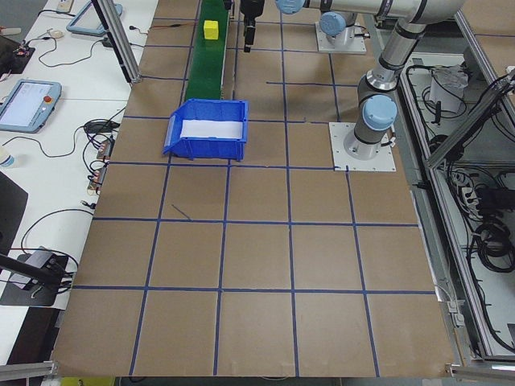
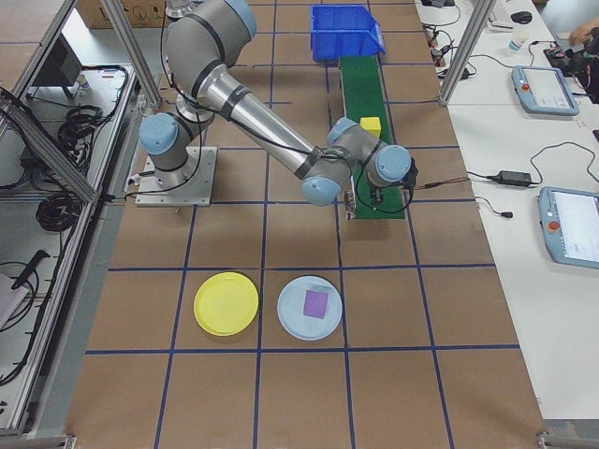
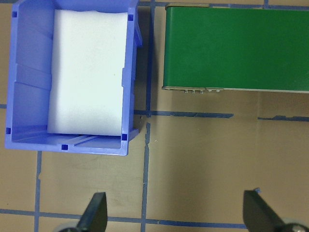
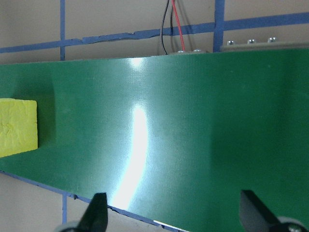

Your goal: Move block left to right into plate

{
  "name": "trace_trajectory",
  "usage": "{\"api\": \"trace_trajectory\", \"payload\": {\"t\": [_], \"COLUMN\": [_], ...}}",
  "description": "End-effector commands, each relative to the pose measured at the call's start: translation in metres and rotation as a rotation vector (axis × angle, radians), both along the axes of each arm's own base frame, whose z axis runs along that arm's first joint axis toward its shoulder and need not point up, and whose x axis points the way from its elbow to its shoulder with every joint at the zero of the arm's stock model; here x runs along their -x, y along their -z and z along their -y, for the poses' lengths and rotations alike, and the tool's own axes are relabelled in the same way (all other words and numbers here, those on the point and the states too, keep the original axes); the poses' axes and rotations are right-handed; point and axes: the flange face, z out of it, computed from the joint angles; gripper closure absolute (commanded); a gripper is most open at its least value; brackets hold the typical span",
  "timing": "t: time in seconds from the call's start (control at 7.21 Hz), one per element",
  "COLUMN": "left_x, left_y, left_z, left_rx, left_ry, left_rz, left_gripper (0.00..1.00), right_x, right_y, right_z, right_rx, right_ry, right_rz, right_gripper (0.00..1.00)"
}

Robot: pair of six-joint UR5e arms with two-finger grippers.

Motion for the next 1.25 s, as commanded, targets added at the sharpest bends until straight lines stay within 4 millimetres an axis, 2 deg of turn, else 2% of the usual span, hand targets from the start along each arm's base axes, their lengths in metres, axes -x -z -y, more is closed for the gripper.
{"api": "trace_trajectory", "payload": {"t": [0.0, 0.69, 1.11], "left_x": [0.001, -0.010, -0.009], "left_y": [0.003, 0.006, 0.002], "left_z": [-0.001, 0.005, 0.004], "left_rx": [-0.004, -0.004, 0.004], "left_ry": [-0.002, -0.014, -0.014], "left_rz": [0.002, -0.001, -0.001], "left_gripper": [0.00, 0.00, 0.00], "right_x": [-0.002, -0.005, -0.005], "right_y": [0.008, 0.003, 0.003], "right_z": [-0.002, -0.002, -0.002], "right_rx": [-0.007, 0.016, 0.016], "right_ry": [-0.005, -0.003, -0.003], "right_rz": [0.014, 0.034, 0.034], "right_gripper": [0.05, 0.05, 0.04]}}
